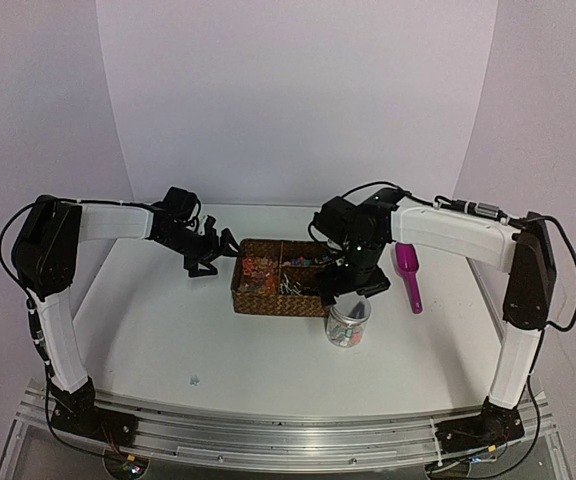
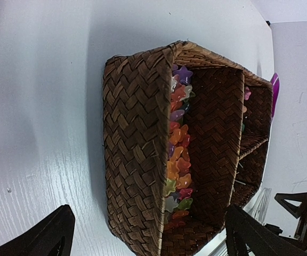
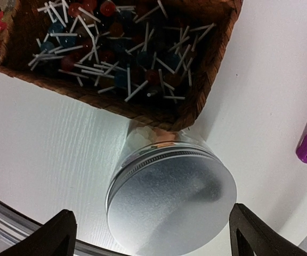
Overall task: Pack the candies
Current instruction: Close the bottle lid on the packing bottle, then screw the bottle lid onto the packing bottle.
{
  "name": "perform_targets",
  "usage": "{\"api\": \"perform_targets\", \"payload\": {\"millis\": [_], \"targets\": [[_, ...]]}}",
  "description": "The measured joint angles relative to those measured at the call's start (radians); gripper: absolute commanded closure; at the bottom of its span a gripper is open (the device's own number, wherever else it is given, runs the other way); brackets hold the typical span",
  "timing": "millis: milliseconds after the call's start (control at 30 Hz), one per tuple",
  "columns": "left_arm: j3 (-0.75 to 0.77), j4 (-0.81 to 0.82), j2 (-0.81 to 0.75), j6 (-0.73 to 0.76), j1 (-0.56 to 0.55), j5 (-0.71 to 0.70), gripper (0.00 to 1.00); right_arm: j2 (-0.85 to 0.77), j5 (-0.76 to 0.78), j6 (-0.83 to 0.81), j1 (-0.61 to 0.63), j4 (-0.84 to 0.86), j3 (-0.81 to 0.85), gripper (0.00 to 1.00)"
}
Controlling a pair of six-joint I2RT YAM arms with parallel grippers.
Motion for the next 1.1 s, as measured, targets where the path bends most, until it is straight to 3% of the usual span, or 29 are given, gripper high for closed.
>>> {"api": "perform_targets", "payload": {"millis": [133,200,400,567,700,867,1100], "targets": [[0.002,-0.003,0.0,0.016,0.0,0.005,0.05,-0.004,0.006,0.004,-0.002,0.0,0.078,0.08],[0.016,-0.018,0.0,0.039,0.0,0.004,0.06,-0.02,0.009,0.015,-0.009,0.009,0.103,0.2],[0.112,-0.071,-0.025,0.174,0.0,0.025,0.08,-0.119,-0.031,0.081,-0.034,0.083,0.05,0.97],[0.123,-0.07,-0.119,0.36,-0.027,0.064,0.11,-0.183,-0.042,0.15,-0.039,0.134,-0.09,1.0],[0.073,-0.018,-0.194,0.597,-0.152,0.109,0.17,-0.187,-0.05,0.182,-0.039,0.159,-0.168,1.0],[-0.027,0.027,-0.203,0.835,-0.327,0.147,0.17,-0.181,-0.055,0.184,-0.038,0.166,-0.133,1.0],[-0.051,0.029,-0.171,0.938,-0.322,0.157,0.17,-0.164,-0.039,0.181,-0.017,0.166,-0.01,1.0]]}}
